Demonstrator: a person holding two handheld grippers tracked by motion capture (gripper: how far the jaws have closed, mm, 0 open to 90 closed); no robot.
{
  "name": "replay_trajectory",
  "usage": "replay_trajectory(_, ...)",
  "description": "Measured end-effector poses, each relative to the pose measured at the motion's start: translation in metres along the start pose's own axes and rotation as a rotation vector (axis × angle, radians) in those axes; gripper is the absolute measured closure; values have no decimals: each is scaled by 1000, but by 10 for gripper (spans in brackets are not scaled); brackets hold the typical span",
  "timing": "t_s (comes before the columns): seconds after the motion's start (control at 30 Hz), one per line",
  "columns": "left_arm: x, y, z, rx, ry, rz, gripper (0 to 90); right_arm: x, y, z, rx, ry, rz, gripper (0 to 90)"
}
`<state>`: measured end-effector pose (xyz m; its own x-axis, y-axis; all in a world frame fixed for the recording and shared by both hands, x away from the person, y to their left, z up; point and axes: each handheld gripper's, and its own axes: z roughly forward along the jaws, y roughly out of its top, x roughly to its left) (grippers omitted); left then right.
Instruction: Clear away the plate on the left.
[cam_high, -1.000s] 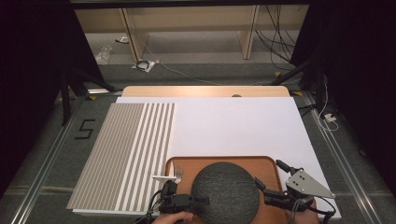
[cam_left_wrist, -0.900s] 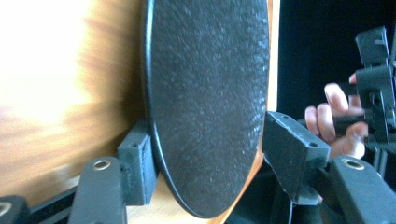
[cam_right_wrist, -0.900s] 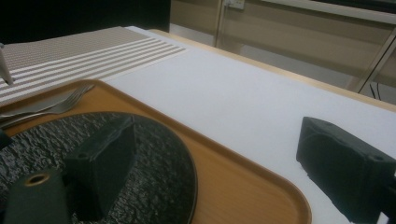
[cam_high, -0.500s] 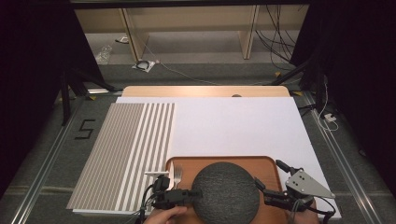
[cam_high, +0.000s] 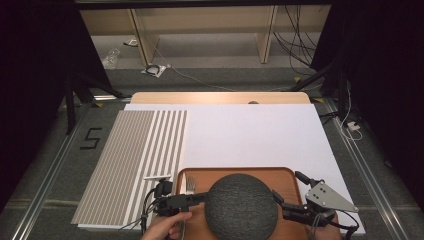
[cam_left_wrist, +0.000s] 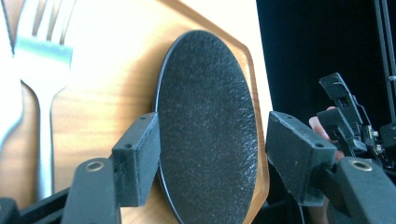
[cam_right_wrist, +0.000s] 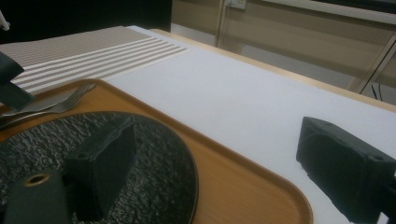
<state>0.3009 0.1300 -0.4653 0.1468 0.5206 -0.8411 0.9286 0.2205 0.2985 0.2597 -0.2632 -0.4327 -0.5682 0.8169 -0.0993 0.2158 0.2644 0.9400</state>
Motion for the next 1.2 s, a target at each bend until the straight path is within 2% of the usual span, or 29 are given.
replay_trajectory(0.3, -3, 10, -9, -22, -21, 63, 346, 0, 0, 0, 0, 0, 2, 132)
replay_trajectory(0.53, -6, 18, -20, -71, -28, 125, 343, 0, 0, 0, 0, 1, 6, 132)
replay_trajectory(0.73, -16, 20, -27, -107, -25, 233, 327, 0, 0, 0, 0, 1, 5, 132)
replay_trajectory(0.97, -26, 20, -35, -154, 7, 396, 308, 1, 0, 1, 0, 2, 3, 132)
replay_trajectory(1.03, -27, 20, -37, -168, 18, 434, 304, 1, 1, 0, 10, 0, 0, 132)
replay_trajectory(1.07, -27, 21, -38, -174, 23, 452, 303, 1, 0, 1, -2, 2, 2, 132)
replay_trajectory(1.13, -27, 21, -40, -188, 26, 471, 300, 1, 0, 1, 3, 2, 1, 132)
replay_trajectory(1.2, -26, 22, -42, -213, 35, 515, 297, 0, 0, 1, 4, 2, 1, 132)
